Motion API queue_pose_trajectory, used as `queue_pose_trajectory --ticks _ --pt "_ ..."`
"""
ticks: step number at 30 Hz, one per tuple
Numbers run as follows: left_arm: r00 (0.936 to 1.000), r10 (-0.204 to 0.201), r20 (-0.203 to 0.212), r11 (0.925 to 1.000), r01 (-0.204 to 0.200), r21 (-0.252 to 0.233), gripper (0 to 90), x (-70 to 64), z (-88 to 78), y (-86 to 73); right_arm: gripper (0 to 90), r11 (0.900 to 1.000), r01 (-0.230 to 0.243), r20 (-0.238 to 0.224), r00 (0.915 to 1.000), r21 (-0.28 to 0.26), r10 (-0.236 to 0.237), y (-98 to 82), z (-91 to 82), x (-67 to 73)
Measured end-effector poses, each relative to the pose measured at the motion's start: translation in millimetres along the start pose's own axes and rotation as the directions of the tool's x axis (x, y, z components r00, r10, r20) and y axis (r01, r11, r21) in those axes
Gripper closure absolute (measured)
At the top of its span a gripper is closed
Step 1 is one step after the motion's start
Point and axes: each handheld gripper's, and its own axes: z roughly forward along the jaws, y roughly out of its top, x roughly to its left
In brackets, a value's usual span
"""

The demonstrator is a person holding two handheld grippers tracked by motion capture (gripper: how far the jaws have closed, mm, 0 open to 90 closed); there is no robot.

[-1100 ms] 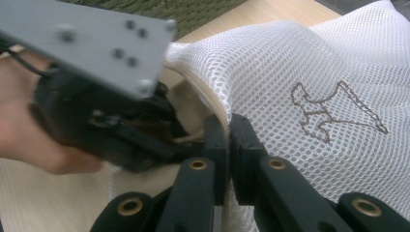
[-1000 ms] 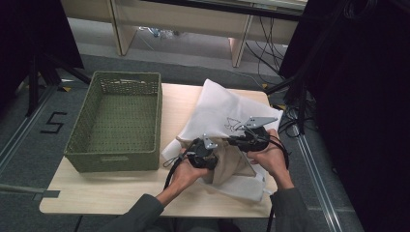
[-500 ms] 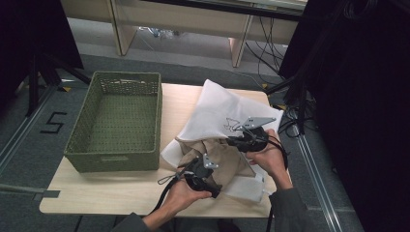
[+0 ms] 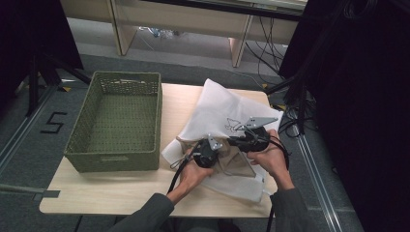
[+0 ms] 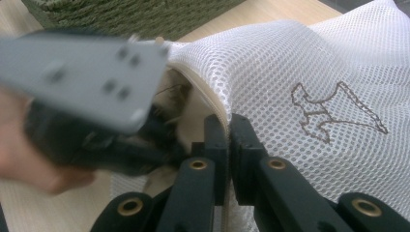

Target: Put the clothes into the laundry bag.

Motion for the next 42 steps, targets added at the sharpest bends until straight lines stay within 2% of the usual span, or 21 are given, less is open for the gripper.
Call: queue_pose_trajectory --ticks 2,5,6,8,9,13,15,17,19,22,24,25,27,28,30,33,35,37,38,40,42 --pt "0.9994 -0.031 -0.013 0.9995 0.031 -0.006 88.4 5.1 5.2 2.6 88.0 1.0 -0.005 0.004 1.0 -0.002 0.005 -0.1 0.1 -1.1" --pt "0.9994 -0.031 -0.011 0.9994 0.031 0.014 85.4 4.9 8.4 -1.9 88.0 1.0 -0.007 0.005 1.0 0.009 0.007 -2.1 0.3 -1.9" --pt "0.9992 -0.039 -0.004 0.9992 0.039 0.009 83.2 4.1 7.6 -4.3 88.1 1.0 -0.01 0.007 0.9999 0.008 0.009 -2.6 0.5 -2.7" --pt "0.9975 -0.052 0.047 0.9984 0.051 0.025 72.9 2.3 0.2 -8.8 88.1 1.0 -0.009 0.005 0.9999 0.011 0.009 -3.4 1.1 -3.5" --pt "0.998 -0.039 0.05 0.9989 0.037 0.028 62.9 0.8 -4.0 -10.2 88.0 1.0 -0.009 0.006 0.9999 0.014 0.009 -3.7 1.1 -2.9" --pt "0.9972 0.074 0.006 0.9965 -0.074 0.037 41.5 -3.8 -35.2 -20.7 88.0 1.0 -0.008 0.006 1.0 0.01 0.008 -3.1 1.7 -2.6" --pt "0.9973 0.072 -0.015 0.997 -0.071 0.029 32.3 -0.1 -50.8 -26.1 88.0 1.0 -0.008 0.007 0.9999 0.014 0.008 -3.2 1.8 -1.9" --pt "0.993 0.089 -0.078 0.9959 -0.087 0.025 27.7 9.0 -62.2 -30.1 88.0 1.0 0.001 0.004 1.0 0.01 -0.002 -2.6 2.4 -2.2" --pt "0.9921 0.065 -0.108 0.9977 -0.062 0.027 24.5 21.6 -65.1 -32.4 88.0 1.0 -0.005 0.005 1.0 0.016 0.005 -2.6 2.8 -1.2" --pt "0.9975 0.005 -0.071 0.999 -0.002 0.045 23.1 32.3 -57.5 -33.9 88.0 1.0 0.001 0.001 1.0 0.018 -0.001 -1.8 3.7 -0.3" --pt "0.9986 0.002 -0.054 0.996 0.003 0.089 19.7 32.0 -48.6 -34.6 88.0 1.0 0.001 0.001 1.0 0.019 -0.001 -1.5 4.2 0.5" --pt "0.9987 0.006 -0.051 0.9961 -0.001 0.088 19.3 31.4 -44.1 -35.5 88.0 1.0 0.002 0.001 1.0 0.021 -0.002 -1.6 4.1 0.8" --pt "0.9994 -0.034 -0.001 0.9958 0.034 0.085 21.6 31.0 -35.0 -37.2 88.0 1.0 0.001 0.0 1.0 0.018 -0.001 -1.5 3.9 0.2" --pt "0.9969 -0.063 0.047 0.9945 0.059 0.087 21.5 31.2 -30.6 -38.3 88.0 1.0 0.002 -0.002 1.0 0.017 -0.002 -1.6 3.8 -0.6" --pt "0.9908 -0.087 0.104 0.9948 0.08 0.063 26.5 26.0 -22.2 -40.8 88.0 1.0 0.001 -0.003 1.0 0.016 -0.001 -2.1 3.4 -0.7" --pt "0.9864 -0.055 0.155 0.9973 0.046 0.058 27.3 14.6 -16.5 -40.4 88.0 1.0 -0.001 0.0 1.0 0.017 0.001 -2.1 2.7 -1.5" --pt "0.9804 -0.064 0.187 0.9968 0.053 0.06 28.4 7.7 -12.8 -38.7 88.0 1.0 -0.002 -0.001 1.0 0.016 0.002 -2.5 2.8 -1.7" --pt "0.9846 -0.013 0.174 0.9978 0.002 0.066 39.1 1.2 -8.1 -34.7 88.0 1.0 -0.004 -0.003 1.0 0.016 0.004 -2.5 2.6 -1.4" --pt "0.9891 0.022 0.145 0.9978 -0.031 0.058 51.2 -4.1 -4.6 -31.4 88.0 1.0 -0.007 -0.004 1.0 0.019 0.007 -2.1 2.9 -1.2" --pt "0.9924 0.017 0.122 0.9992 -0.022 0.033 70.0 -8.6 -1.8 -28.4 88.1 1.0 -0.001 -0.002 1.0 0.022 0.001 -1.7 4.8 0.7" --pt "0.9958 0.012 0.091 0.9998 -0.013 0.017 77.5 -10.3 2.6 -21.6 88.0 1.0 0.003 -0.001 1.0 0.023 -0.003 -1.4 4.3 1.5"
